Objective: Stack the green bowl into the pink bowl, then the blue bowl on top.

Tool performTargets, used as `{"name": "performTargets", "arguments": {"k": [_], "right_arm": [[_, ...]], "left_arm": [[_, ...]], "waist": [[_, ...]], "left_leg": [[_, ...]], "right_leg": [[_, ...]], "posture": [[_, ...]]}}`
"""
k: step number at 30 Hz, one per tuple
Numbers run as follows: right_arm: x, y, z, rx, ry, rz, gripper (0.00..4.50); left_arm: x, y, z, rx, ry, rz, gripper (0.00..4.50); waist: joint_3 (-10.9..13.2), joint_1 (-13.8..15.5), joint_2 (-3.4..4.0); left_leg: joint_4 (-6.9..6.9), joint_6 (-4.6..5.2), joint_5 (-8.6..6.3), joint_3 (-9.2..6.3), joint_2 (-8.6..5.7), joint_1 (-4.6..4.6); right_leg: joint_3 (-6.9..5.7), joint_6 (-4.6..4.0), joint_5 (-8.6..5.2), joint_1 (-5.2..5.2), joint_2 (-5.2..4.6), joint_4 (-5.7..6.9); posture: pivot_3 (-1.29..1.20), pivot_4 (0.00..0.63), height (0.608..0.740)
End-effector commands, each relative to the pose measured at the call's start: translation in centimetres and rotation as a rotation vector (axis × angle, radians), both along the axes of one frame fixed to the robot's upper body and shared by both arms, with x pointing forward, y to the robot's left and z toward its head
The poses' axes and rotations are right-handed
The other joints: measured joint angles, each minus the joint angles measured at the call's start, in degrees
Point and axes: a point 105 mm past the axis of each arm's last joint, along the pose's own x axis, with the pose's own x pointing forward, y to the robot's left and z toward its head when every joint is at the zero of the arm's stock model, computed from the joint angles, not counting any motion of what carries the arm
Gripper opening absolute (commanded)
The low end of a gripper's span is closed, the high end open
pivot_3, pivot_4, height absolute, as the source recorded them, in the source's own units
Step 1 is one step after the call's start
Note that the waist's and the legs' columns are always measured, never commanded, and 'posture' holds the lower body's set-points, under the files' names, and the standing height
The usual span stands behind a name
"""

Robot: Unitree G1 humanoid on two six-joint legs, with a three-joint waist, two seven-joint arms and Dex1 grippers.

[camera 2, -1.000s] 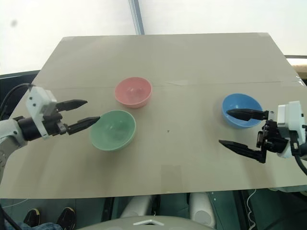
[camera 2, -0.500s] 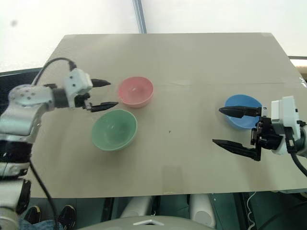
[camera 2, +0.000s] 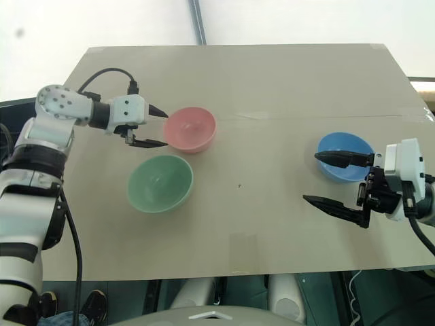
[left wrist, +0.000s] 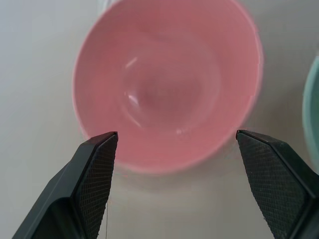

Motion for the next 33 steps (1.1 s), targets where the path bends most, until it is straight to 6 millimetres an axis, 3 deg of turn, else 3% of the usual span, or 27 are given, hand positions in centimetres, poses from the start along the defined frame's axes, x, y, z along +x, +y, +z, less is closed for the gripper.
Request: {"name": "performTargets", "arguments": {"k": [1,16,17,20,25,26,33], "right_arm": [[-0.4,0.0,1.0,-0.013,-0.069,-0.006,4.46],[0.0,-0.3,1.0,-0.018,-0.088,-0.033,4.46],[0.1,-0.3,1.0,-0.019,-0.089,-0.033,4.5],[0.1,-0.4,1.1,-0.022,-0.092,-0.037,4.5],[0.2,-0.5,1.1,-0.023,-0.095,-0.042,4.5],[0.2,-0.5,1.1,-0.023,-0.095,-0.042,4.5],[0.4,-0.5,1.0,-0.021,-0.095,-0.041,4.5]], "left_arm": [[0.3,-0.2,0.6,0.029,-0.029,-0.031,4.02],[0.3,-4.5,-3.8,0.079,0.012,-0.211,4.02],[0.3,-4.7,-3.8,0.075,0.019,-0.217,3.49],[0.3,-4.7,-3.8,0.073,0.017,-0.214,2.5],[0.3,-4.5,-3.8,0.076,0.016,-0.21,0.29],[0.3,-4.4,-3.8,0.076,0.016,-0.209,0.13],[0.3,-4.3,-3.1,0.077,0.01,-0.218,0.13]], "waist": [[0.0,-0.01,0.0],[0.03,-0.1,-0.1],[0.03,-0.1,-0.1],[0.03,-0.23,-0.1],[0.03,-0.18,-0.1],[0.03,-0.17,-0.1],[0.03,-0.16,-0.1]], "left_leg": [[0.0,0.0,0.0,0.0,0.0,0.0],[0.14,0.0,0.0,-0.02,0.0,0.0],[0.16,0.0,0.0,-0.02,0.0,0.0],[0.18,0.0,0.0,-0.02,-0.01,-0.01],[0.23,0.0,0.0,-0.03,-0.01,0.0],[0.25,0.0,0.0,-0.03,-0.01,-0.01],[0.35,0.01,0.0,-0.04,-0.01,-0.02]], "right_leg": [[0.0,0.0,0.0,0.0,0.0,0.01],[-0.01,0.01,0.0,0.01,0.0,0.15],[-0.01,0.01,0.0,0.01,0.0,0.17],[-0.01,0.01,0.0,0.01,0.0,0.18],[-0.01,0.01,0.0,0.01,0.01,0.22],[-0.01,0.01,0.0,0.01,0.01,0.23],[-0.02,0.01,0.0,0.03,0.01,0.27]], "posture": [[0.0,0.15,0.74],[0.0,0.15,0.74],[0.0,0.15,0.74],[0.0,0.15,0.74],[0.0,0.15,0.74],[0.0,0.15,0.74],[0.0,0.15,0.74]]}}
